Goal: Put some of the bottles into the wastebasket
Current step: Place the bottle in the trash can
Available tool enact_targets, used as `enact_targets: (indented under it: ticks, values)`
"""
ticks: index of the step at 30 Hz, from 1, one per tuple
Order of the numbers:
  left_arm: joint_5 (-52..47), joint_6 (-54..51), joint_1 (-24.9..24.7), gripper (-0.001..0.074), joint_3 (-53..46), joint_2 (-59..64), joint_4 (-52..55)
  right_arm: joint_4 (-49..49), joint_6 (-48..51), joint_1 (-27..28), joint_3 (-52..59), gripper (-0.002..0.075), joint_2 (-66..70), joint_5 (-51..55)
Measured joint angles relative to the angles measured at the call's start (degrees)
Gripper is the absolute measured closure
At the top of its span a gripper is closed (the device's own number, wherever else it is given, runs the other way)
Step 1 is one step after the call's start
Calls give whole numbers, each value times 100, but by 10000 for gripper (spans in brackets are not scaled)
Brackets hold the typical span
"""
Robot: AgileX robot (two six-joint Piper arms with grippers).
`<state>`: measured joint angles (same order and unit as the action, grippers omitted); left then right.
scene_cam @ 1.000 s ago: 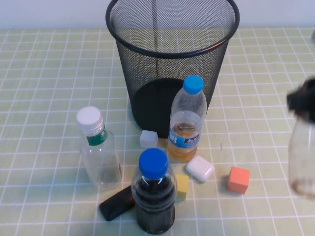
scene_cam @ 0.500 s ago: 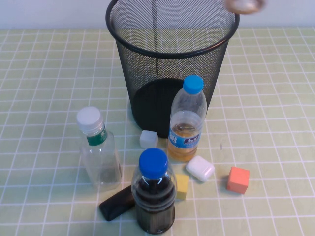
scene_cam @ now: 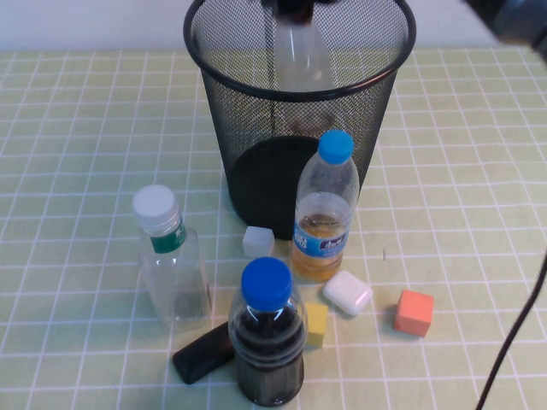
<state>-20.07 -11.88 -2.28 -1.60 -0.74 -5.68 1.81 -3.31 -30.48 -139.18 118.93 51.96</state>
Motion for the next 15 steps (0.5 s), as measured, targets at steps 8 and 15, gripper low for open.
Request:
enact_targets:
  ticks: [8,15]
  values:
    - [0,0,0,739,0,0,0,-181,-16,0,0,343,217,331]
    - [0,0,0,739,0,0,0,-275,-109,0,0,282,-75,788]
